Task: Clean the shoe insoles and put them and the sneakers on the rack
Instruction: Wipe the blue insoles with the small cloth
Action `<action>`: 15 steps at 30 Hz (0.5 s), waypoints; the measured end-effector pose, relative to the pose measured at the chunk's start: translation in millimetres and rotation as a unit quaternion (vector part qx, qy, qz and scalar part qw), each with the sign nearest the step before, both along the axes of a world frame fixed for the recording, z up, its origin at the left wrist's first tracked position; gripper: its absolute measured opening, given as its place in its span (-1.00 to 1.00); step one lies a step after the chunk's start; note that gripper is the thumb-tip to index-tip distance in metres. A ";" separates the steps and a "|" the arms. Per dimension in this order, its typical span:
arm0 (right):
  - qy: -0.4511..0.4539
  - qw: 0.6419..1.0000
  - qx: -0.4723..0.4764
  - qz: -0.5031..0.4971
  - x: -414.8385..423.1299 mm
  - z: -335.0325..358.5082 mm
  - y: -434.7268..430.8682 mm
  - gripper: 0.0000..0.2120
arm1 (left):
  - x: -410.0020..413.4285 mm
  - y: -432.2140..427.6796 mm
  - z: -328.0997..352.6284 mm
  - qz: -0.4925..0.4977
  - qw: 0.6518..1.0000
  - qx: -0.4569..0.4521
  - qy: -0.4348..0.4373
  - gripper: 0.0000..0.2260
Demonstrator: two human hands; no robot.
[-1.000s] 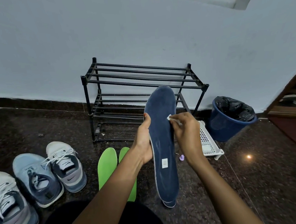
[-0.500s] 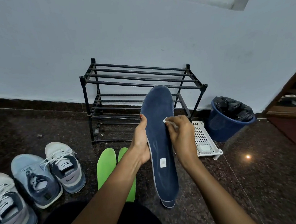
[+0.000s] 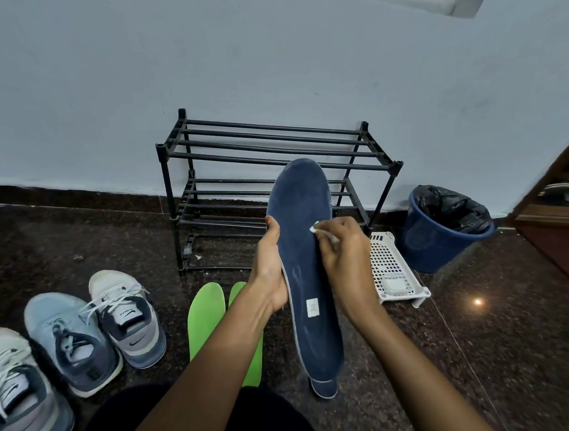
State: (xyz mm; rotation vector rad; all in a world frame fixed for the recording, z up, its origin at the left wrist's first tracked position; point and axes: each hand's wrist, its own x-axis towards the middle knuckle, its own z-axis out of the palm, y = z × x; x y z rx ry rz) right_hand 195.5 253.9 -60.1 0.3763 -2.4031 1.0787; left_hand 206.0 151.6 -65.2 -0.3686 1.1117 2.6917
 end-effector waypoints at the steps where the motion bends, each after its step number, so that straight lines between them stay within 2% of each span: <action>1: 0.003 1.000 0.007 0.013 4.1 -1.8 -1.9 -0.86 | 0.2 -0.8 -0.2 0.002 1.000 -0.002 0.000 -0.45; 5: 0.009 0.997 0.046 0.059 18.7 -9.8 -4.0 -0.87 | 0.5 0.3 -0.4 0.000 1.000 -0.007 -0.001 -0.45; 11: 0.002 1.000 -0.006 -0.002 -5.1 5.2 6.4 -0.86 | 0.5 5.1 -0.4 -0.009 1.000 -0.004 0.001 -0.45; 15: 0.005 1.000 0.014 0.022 0.6 3.4 0.2 -0.87 | 0.5 1.9 -1.1 0.003 1.000 -0.017 -0.004 -0.45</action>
